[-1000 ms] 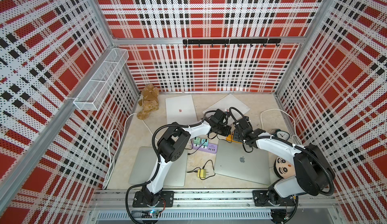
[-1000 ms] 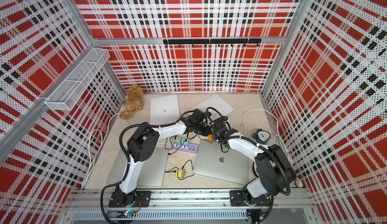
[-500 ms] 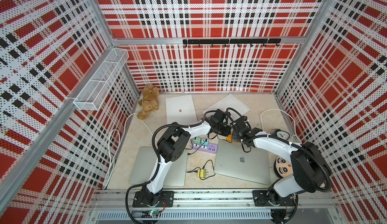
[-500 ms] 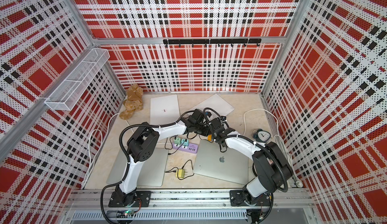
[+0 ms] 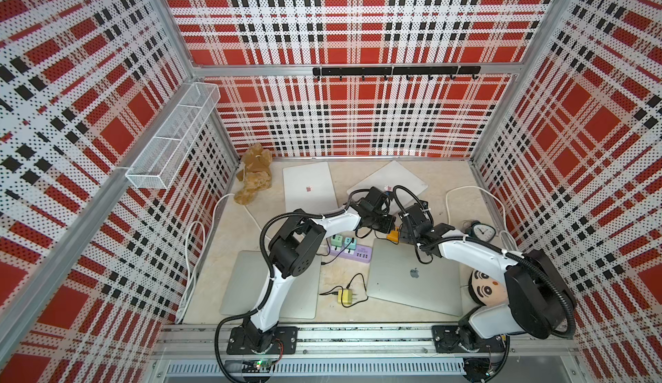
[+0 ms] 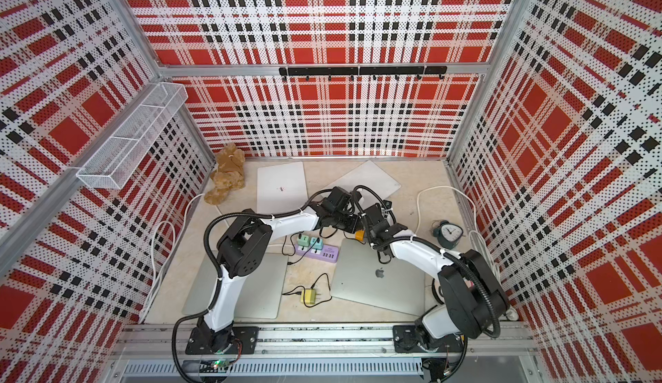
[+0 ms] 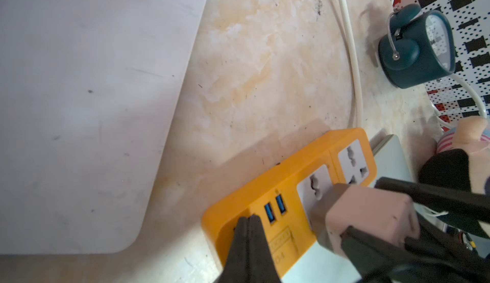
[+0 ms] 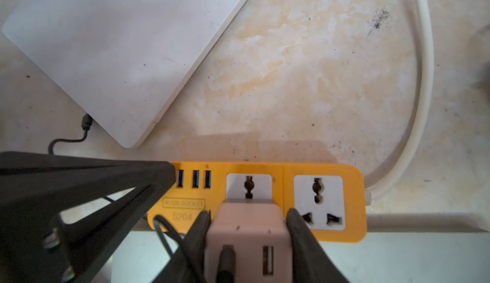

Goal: Unplug the laptop charger
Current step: Remove the plug from the socket.

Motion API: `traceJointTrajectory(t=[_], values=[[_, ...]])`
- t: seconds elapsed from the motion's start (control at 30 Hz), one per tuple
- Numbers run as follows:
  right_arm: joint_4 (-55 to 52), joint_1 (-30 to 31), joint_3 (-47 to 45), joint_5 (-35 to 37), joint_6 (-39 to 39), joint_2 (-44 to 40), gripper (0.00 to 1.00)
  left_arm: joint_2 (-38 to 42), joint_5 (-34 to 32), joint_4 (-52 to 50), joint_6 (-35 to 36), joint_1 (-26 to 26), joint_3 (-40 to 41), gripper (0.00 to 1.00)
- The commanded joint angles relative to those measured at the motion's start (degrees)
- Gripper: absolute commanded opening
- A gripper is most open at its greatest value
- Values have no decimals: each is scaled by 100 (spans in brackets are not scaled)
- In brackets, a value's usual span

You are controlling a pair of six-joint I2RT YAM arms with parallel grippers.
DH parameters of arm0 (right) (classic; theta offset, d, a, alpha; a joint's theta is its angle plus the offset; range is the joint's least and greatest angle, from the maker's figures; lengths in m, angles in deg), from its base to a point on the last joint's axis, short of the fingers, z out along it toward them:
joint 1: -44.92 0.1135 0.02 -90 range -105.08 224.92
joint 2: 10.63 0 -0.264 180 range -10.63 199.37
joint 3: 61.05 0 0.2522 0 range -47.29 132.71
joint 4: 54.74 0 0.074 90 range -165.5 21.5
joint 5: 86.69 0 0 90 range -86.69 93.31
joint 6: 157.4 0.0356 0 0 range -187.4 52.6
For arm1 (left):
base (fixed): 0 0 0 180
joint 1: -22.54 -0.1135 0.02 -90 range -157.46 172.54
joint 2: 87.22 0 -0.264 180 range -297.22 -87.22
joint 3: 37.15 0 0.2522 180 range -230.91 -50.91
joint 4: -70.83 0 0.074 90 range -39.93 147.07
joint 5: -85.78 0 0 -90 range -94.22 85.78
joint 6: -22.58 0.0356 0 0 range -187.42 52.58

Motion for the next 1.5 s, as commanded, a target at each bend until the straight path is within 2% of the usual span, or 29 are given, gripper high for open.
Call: traceJointTrajectory(t=[0.0, 0.2, 0.47, 0.57, 0.83, 1.07, 1.27, 1.47], values=[[468, -29, -78, -420, 256, -382, 33, -246, -236, -569, 85, 31, 288, 0], [620, -58, -177, -489, 247, -473, 31, -255, -240, -572, 83, 31, 268, 0], [50, 205, 334, 18, -18, 90, 30, -255, -243, -571, 66, 35, 279, 0], [-16, 238, 454, 6, -39, 262, 30, -255, -252, -580, 62, 38, 290, 0], [121, 219, 356, -45, 14, 4, 27, -278, -270, -590, 76, 31, 330, 0], [571, -99, -37, -465, 232, -378, 26, -364, -331, -590, 81, 40, 382, 0], [436, -95, 66, -433, 76, -244, 25, -404, -394, -591, 83, 49, 438, 0], [-51, 149, 454, 36, -106, 132, 25, -378, -407, -585, 83, 57, 470, 0]])
